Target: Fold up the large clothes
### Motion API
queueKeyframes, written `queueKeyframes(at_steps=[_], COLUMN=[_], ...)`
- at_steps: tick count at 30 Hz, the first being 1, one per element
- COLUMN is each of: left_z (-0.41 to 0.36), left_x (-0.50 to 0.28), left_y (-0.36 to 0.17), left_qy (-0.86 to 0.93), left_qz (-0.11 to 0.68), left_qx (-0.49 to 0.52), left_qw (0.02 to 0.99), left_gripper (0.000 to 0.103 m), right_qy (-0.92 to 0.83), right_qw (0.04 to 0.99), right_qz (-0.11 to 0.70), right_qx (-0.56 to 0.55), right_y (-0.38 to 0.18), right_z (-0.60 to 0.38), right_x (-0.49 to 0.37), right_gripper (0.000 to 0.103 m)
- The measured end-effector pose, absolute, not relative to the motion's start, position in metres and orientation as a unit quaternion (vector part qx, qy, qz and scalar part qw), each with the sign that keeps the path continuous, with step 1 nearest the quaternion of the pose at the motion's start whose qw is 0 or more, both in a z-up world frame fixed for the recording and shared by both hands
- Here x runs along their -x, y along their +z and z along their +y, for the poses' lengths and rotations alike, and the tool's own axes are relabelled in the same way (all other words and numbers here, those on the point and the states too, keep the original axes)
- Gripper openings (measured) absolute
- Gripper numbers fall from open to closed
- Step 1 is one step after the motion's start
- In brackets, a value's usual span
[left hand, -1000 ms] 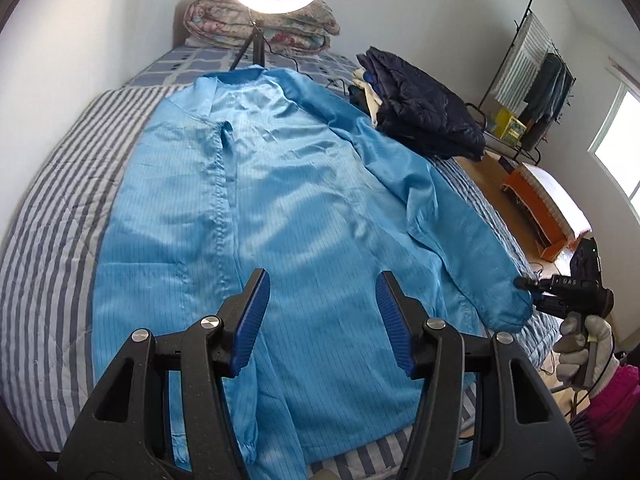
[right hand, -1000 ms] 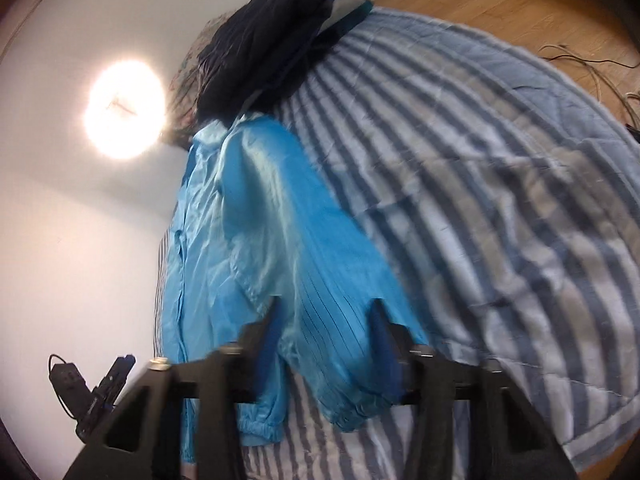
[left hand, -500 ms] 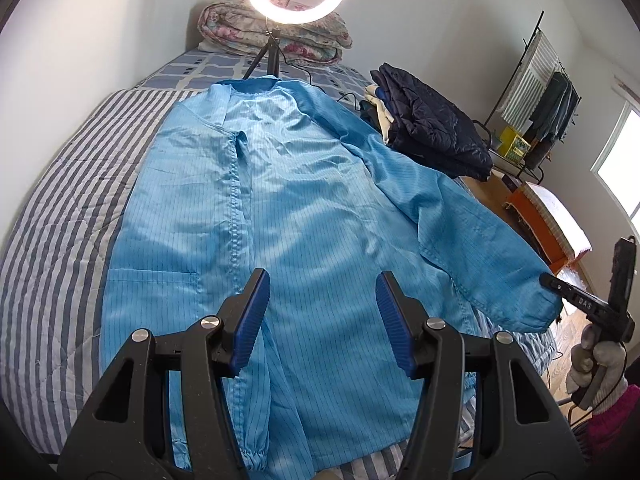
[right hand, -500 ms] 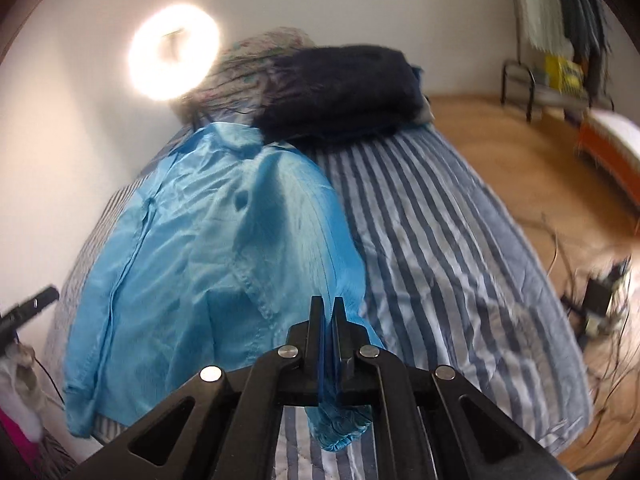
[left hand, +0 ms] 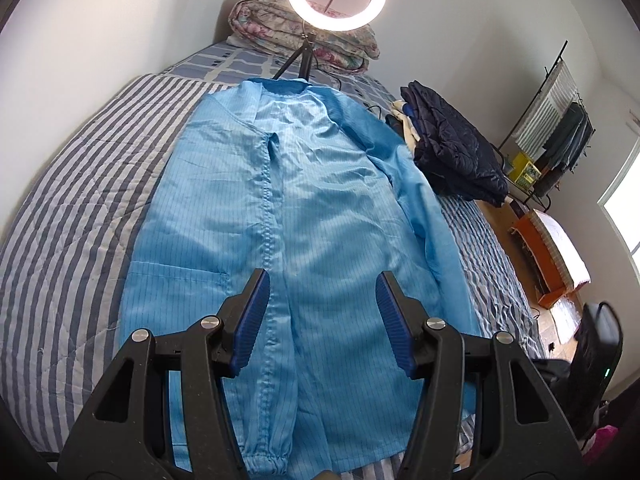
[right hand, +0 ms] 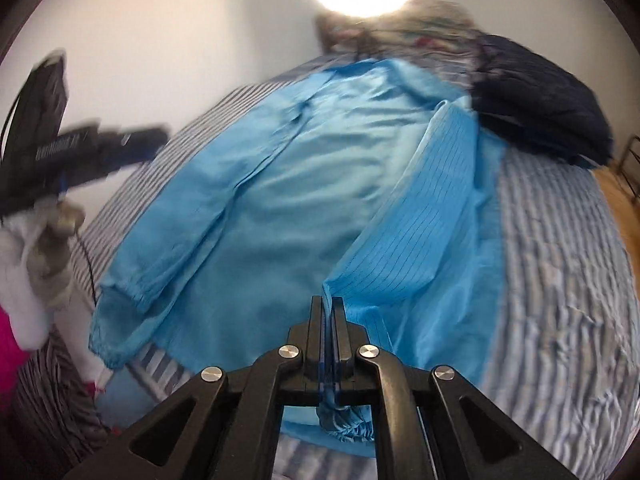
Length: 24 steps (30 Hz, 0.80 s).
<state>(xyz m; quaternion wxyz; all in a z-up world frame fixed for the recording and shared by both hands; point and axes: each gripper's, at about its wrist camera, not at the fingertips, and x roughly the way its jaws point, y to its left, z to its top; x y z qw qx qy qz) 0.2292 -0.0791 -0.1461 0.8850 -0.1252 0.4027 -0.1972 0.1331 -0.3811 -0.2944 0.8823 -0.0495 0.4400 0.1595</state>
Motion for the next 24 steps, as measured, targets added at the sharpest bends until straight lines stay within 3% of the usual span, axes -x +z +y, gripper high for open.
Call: queueKeyframes(at_steps=[7, 11, 17, 24], left_z=[-0.077, -0.083, -0.093, -0.109], left_x=[-0.233, -0.234, -0.235, -0.237], left_y=[-0.157, -0.162, -0.169, -0.175], left_qy=[-0.2, -0.21, -0.224, -0.246], left_qz=[0.418, 0.427, 0.439, 0.452], left_qx=[0.124, 0.12, 0.115, 0.12], left_qw=[0.877, 0.871, 0.863, 0.849], left_gripper=[0.057, 0.057, 0.057, 0.057], right_qy=[0.212, 0.248, 0.249, 0.228], right_qw=[0.843, 0.84, 0.862, 0.828], right_qz=[0.483, 0.478, 0.438, 0.492], right_qx=[0.1, 0.061, -0.056, -0.144], right_y=[-0.329, -0.319, -0.295, -0.322], right_z=[-0.345, -0.357, -0.407, -0.436], right_x=[-0.125, -0.117, -0.108, -0.131], right_gripper=[0.003, 0.032, 0.033, 0.041])
